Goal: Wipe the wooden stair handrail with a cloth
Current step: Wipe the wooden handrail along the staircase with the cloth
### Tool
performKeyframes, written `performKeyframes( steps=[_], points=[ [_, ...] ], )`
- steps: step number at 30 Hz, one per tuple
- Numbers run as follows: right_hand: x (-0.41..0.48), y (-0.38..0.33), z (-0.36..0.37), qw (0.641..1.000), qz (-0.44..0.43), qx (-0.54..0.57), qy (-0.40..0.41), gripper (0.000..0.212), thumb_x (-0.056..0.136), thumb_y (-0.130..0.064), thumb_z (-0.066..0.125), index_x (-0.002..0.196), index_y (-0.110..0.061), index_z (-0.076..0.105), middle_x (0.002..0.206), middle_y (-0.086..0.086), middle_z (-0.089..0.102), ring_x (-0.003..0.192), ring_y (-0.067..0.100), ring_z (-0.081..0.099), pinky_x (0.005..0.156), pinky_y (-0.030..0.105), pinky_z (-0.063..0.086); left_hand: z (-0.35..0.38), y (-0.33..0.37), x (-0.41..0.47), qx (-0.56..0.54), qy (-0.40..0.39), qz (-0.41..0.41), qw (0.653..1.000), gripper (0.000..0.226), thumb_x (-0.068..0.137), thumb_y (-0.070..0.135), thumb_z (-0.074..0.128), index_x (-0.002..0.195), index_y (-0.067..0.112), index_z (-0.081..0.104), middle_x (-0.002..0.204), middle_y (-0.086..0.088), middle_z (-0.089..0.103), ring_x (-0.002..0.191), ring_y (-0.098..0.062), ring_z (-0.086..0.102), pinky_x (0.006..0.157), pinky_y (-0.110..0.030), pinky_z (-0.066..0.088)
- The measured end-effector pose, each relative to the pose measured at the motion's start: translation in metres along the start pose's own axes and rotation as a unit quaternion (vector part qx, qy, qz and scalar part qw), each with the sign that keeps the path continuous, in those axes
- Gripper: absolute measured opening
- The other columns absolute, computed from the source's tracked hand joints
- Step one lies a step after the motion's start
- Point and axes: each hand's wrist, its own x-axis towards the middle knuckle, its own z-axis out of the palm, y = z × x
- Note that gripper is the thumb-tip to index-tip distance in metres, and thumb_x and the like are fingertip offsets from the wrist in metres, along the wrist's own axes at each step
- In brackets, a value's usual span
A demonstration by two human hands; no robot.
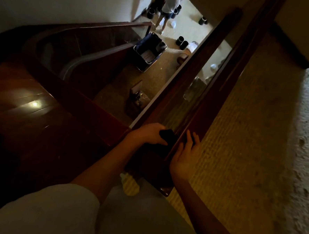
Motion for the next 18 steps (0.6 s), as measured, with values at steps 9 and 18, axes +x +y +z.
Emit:
performKeyframes(
  steps=[9, 18],
  points=[
    [0.0, 0.008, 0.0, 0.996, -0.013, -0.089, -0.001, 0.045, 0.102, -0.023, 0.037, 0.143, -0.008, 0.047, 0.149, 0.017, 0.041, 0.139, 0.035, 0.037, 0.111, 0.061, 0.029, 0.009, 0.001, 0.011, 0.131, 0.033, -0.053, 0.989, 0.009, 0.094, 0.016, 0.059, 0.093, 0.007, 0.056, 0.088, -0.007, 0.055, 0.083, -0.021, 0.058, 0.069, -0.029, 0.047],
    [0.001, 0.009, 0.004, 0.998, 0.007, -0.056, 0.001, 0.045, 0.101, -0.024, 0.035, 0.142, -0.01, 0.049, 0.149, 0.014, 0.041, 0.138, 0.03, 0.039, 0.11, 0.061, 0.031, 0.032, 0.014, 0.019, -0.057, 0.238, 0.002, 0.97, 0.016, 0.096, 0.013, 0.057, 0.104, 0.002, 0.067, 0.095, -0.009, 0.068, 0.083, -0.017, 0.063, 0.064, -0.02, 0.048]
  ],
)
